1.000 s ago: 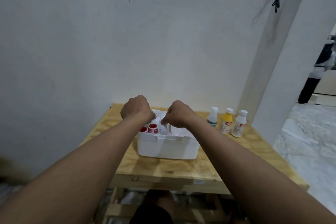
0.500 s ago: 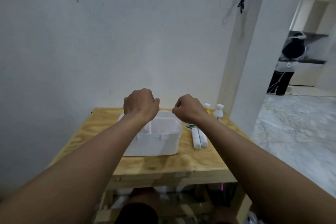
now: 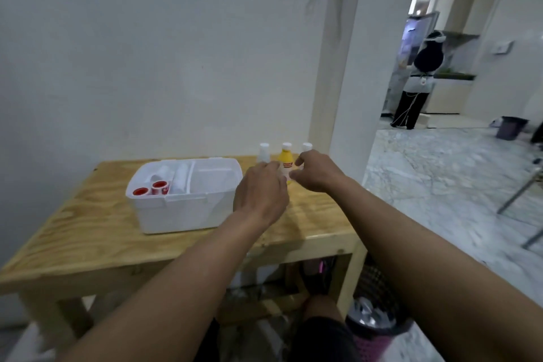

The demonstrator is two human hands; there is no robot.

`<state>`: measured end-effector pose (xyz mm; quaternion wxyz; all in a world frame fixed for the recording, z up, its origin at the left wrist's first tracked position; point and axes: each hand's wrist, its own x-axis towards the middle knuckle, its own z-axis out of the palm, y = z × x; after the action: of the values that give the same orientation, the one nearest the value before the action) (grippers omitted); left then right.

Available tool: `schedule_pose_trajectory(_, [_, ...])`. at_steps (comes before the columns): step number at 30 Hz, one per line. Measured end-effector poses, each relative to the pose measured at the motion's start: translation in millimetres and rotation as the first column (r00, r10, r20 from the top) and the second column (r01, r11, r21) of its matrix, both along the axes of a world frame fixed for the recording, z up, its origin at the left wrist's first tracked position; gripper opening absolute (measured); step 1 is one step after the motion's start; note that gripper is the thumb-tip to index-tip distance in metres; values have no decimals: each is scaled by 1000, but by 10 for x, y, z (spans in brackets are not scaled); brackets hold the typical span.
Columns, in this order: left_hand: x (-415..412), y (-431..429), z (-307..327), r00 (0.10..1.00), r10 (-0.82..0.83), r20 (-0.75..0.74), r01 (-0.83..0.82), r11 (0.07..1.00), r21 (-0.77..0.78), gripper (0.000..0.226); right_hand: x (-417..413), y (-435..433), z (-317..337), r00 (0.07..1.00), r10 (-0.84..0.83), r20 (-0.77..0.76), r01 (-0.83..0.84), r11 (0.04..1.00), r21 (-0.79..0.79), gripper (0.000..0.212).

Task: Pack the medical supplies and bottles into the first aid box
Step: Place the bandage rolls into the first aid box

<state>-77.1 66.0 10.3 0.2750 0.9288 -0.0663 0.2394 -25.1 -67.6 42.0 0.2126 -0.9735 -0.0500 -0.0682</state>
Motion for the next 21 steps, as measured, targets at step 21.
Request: schedule_pose_trajectory(21, [64,-180,-806,982,116,-148,-82,973,217,40,398,-33,-621,968,239,-76,-242,969,-36,28])
